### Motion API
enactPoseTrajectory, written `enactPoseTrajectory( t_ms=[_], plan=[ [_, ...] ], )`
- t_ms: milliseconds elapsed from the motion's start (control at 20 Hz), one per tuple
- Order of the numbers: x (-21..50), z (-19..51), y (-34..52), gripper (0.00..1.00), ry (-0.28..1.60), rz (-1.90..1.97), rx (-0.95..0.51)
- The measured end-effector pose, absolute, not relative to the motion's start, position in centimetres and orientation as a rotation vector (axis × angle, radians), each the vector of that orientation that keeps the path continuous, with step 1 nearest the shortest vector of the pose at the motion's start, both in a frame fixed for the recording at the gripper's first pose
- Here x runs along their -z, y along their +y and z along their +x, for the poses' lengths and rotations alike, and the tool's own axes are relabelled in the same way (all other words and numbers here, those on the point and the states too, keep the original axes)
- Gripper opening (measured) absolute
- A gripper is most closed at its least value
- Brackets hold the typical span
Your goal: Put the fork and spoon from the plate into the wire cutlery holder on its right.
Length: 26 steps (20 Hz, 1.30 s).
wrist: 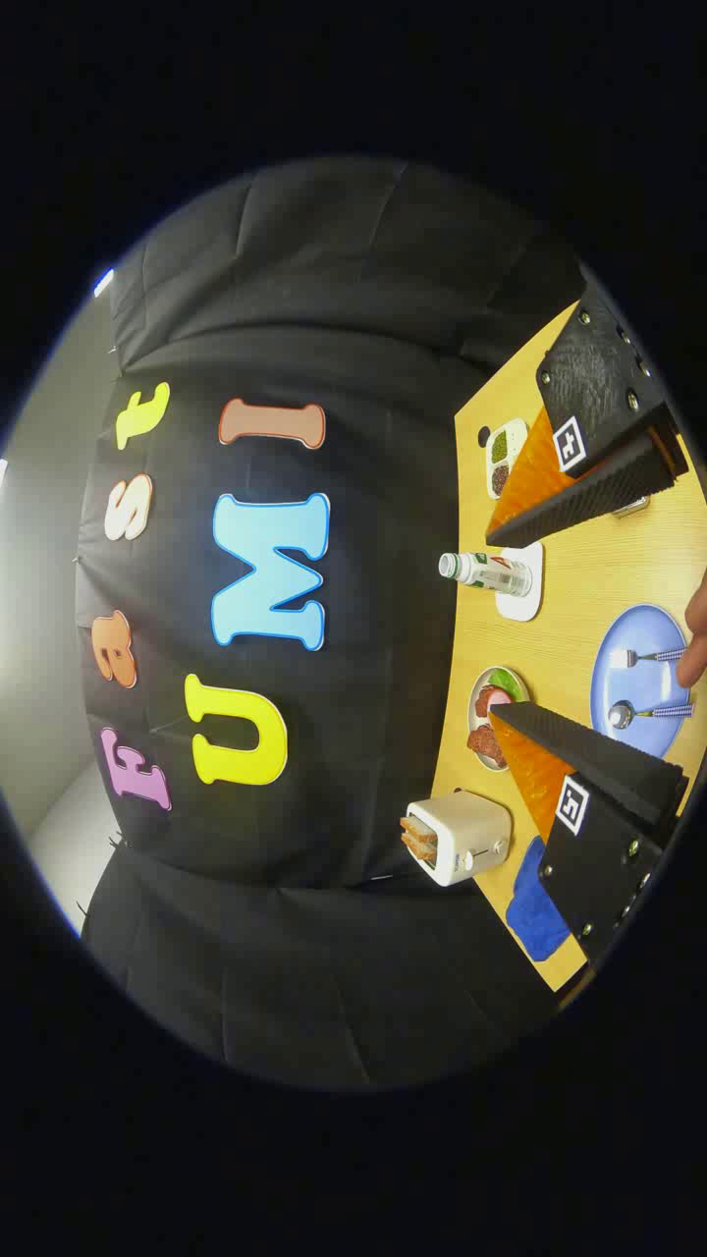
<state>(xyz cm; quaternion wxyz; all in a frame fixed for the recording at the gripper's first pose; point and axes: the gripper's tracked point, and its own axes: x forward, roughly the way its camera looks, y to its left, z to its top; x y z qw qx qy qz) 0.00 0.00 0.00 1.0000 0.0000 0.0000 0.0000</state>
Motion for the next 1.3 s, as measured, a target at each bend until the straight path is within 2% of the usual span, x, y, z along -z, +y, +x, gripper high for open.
enactPoseTrajectory(
  t_ms=[650,1300],
  plan=[
    [0.7,-1.5,-0.5,0.96,0.003,-0.01,0.025],
    [6.6,-0.1,1.4,0.96,0.183,-0.004,-0.032]
  ],
)
